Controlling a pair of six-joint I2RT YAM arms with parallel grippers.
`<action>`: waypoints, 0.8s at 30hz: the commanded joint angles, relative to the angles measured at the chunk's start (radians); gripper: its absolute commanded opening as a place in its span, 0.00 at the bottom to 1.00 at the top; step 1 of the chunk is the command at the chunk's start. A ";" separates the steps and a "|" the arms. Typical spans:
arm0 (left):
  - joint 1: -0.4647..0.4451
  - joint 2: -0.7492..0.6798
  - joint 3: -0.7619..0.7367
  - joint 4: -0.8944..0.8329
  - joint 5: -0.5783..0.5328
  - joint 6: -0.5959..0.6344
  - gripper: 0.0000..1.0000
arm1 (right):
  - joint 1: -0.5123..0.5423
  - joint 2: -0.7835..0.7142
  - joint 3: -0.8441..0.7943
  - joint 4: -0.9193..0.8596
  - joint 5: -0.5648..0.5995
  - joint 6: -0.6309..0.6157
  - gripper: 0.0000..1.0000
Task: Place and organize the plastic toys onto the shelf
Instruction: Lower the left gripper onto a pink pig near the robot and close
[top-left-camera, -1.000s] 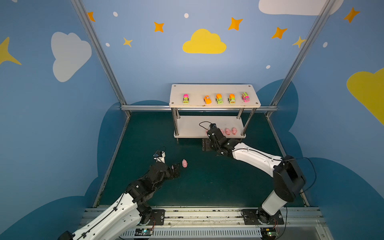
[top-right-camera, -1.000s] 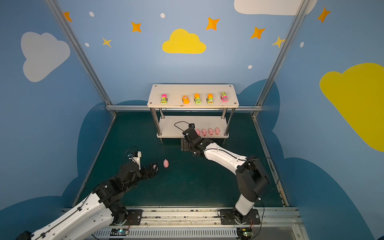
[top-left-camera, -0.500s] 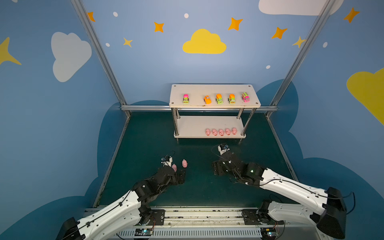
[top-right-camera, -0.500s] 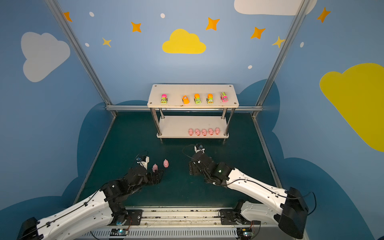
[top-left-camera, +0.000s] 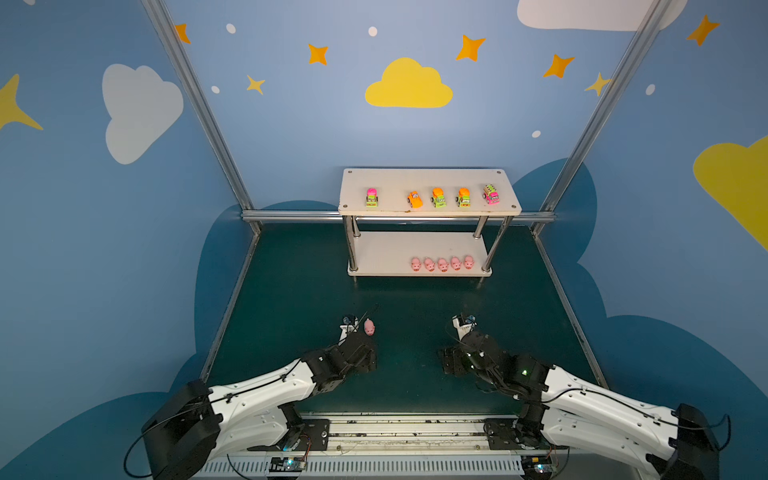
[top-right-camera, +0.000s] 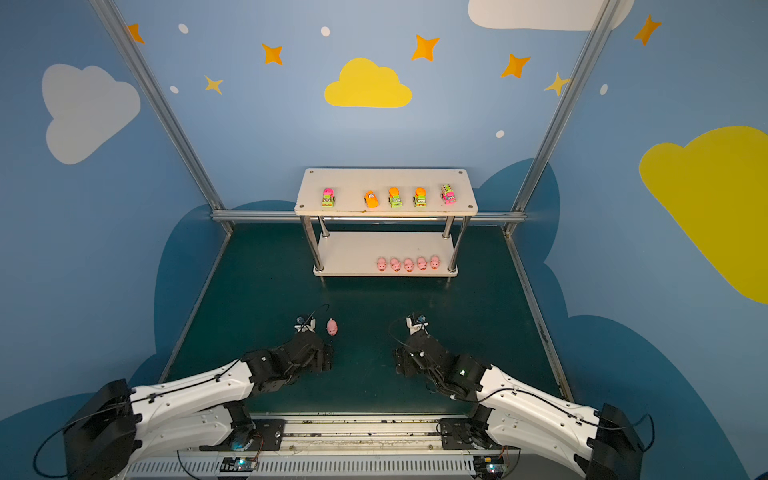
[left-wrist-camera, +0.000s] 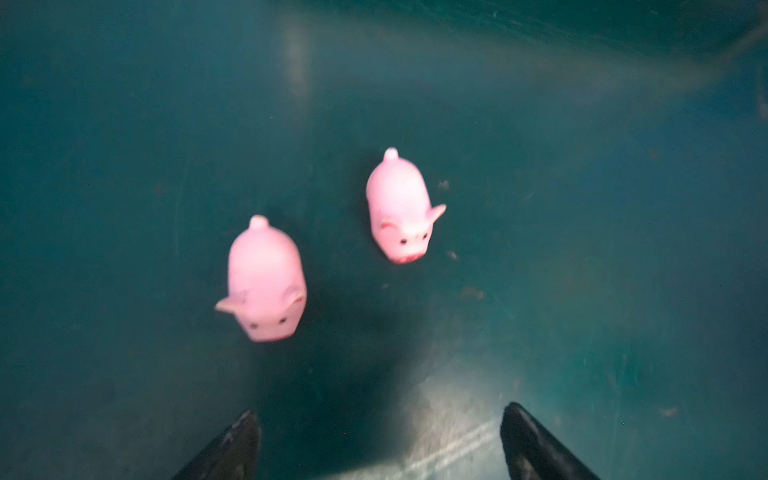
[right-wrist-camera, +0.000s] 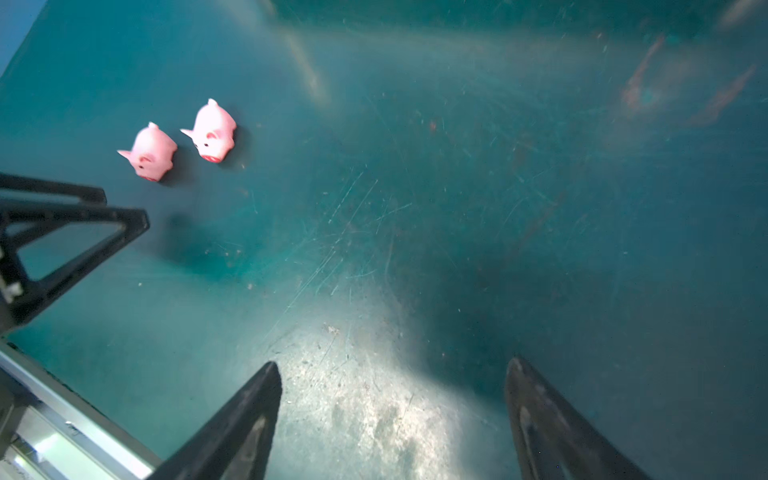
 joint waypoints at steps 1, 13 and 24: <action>-0.010 0.071 0.064 0.040 -0.067 -0.018 0.90 | 0.000 0.014 -0.010 0.068 -0.015 0.011 0.83; -0.020 0.319 0.185 0.082 -0.142 -0.022 0.74 | -0.022 -0.151 -0.088 0.032 -0.021 0.058 0.83; -0.007 0.426 0.234 0.134 -0.184 -0.001 0.67 | -0.137 -0.198 -0.102 0.020 -0.095 0.040 0.83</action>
